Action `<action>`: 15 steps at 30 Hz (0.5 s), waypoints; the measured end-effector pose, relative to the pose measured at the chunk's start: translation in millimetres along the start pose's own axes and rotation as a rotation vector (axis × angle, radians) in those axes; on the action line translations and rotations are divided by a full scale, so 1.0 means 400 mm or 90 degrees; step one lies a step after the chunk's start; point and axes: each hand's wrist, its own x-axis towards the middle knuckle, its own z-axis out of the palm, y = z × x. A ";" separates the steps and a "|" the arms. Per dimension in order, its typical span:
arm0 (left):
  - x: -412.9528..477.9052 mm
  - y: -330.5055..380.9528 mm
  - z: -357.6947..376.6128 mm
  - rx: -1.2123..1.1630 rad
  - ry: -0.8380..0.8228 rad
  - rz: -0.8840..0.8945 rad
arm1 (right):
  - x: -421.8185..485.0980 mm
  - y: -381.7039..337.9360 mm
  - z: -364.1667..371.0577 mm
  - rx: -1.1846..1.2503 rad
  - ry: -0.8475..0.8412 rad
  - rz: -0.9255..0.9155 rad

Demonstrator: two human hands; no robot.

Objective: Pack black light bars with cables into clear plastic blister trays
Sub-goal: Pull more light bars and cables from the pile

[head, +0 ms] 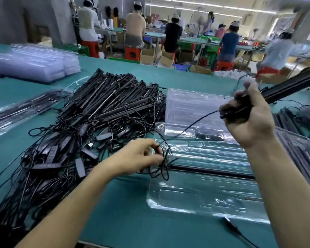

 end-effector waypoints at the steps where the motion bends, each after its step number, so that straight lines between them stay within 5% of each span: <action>1: -0.004 0.009 -0.005 -0.056 0.026 0.009 | -0.011 -0.002 -0.008 -0.020 -0.009 0.017; 6: 0.023 0.091 0.013 -0.241 0.220 0.079 | -0.097 0.040 -0.054 -0.126 -0.141 0.170; 9: 0.058 0.138 0.064 -0.122 0.313 0.168 | -0.144 0.105 -0.061 -0.208 -0.224 0.247; 11: 0.069 0.156 0.092 -0.016 0.319 0.220 | -0.161 0.146 -0.054 -0.255 -0.244 0.237; 15: 0.054 0.162 0.104 -0.046 0.270 0.250 | -0.165 0.167 -0.044 -0.244 -0.214 0.209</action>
